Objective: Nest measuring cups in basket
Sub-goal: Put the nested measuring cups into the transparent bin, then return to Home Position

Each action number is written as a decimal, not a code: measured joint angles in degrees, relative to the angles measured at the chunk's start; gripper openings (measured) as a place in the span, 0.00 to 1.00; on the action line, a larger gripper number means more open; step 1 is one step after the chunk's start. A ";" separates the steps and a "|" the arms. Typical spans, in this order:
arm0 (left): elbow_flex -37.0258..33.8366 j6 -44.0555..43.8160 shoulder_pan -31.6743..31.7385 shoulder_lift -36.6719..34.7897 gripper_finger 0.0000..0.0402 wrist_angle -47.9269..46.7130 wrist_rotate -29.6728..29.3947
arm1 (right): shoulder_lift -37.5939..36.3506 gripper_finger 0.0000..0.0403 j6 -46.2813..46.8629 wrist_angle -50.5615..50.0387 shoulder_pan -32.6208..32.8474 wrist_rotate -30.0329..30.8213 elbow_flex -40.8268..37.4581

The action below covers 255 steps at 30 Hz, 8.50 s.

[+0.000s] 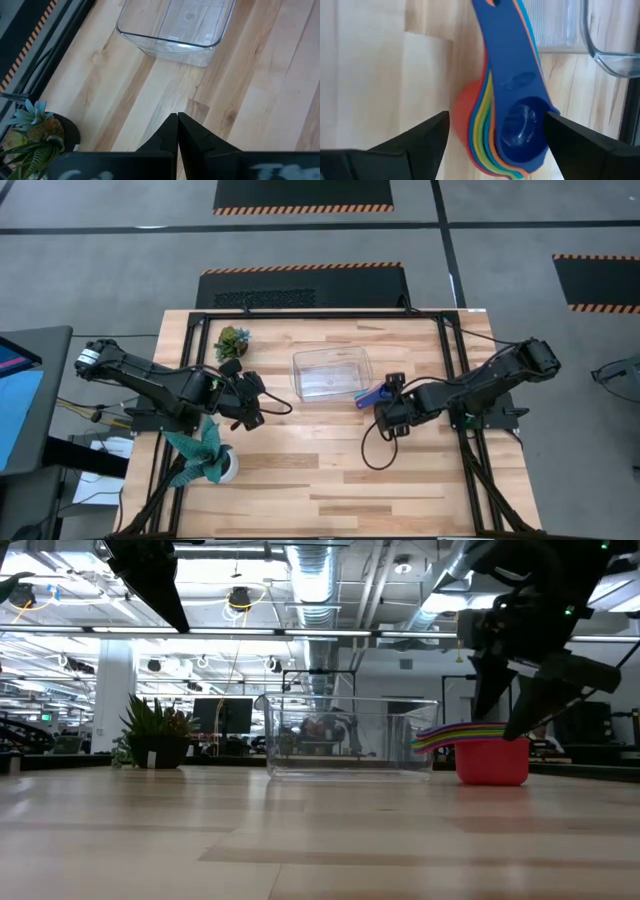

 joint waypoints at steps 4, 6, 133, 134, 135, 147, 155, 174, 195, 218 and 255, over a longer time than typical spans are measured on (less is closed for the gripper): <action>0.00 0.00 0.00 0.00 0.00 0.01 0.00 | 0.00 0.85 -3.34 1.00 -1.36 -1.31 0.00; 0.00 -0.01 0.00 0.00 0.00 0.01 0.01 | 0.00 0.85 -4.32 1.14 -1.89 -1.57 0.00; 0.00 0.65 -0.02 -0.02 0.00 -0.02 0.97 | -0.88 0.31 16.87 -8.90 6.05 0.24 22.22; 0.00 0.64 -0.02 -0.02 0.00 -0.02 0.97 | -0.03 0.31 15.17 -7.91 5.31 0.24 22.99; 0.00 0.64 -0.02 -0.02 0.00 -0.02 0.96 | 1.04 0.31 13.30 -6.87 4.48 0.22 23.77; 0.00 0.68 -0.02 0.00 0.00 -0.04 1.04 | 14.32 0.31 0.21 -3.00 -8.04 -0.28 33.16; 0.00 2.53 -0.02 0.00 0.00 -0.24 1.06 | 20.66 0.31 0.64 -0.98 -13.82 -7.26 36.81; 0.00 2.75 0.00 0.00 0.00 -0.22 1.08 | 29.09 0.36 5.78 1.52 -18.70 -10.16 37.59; 0.00 2.58 0.00 0.00 0.00 -0.20 2.54 | 28.96 0.59 7.94 -3.61 -19.41 -10.25 43.77; -0.02 -1.11 -3.60 -0.10 0.00 -12.38 39.60 | 28.27 0.59 16.52 -31.10 -6.08 -30.52 68.17; -46.17 14.65 -4.23 -66.90 0.00 55.46 27.62 | -42.19 0.59 11.70 63.42 22.90 -1.32 -24.41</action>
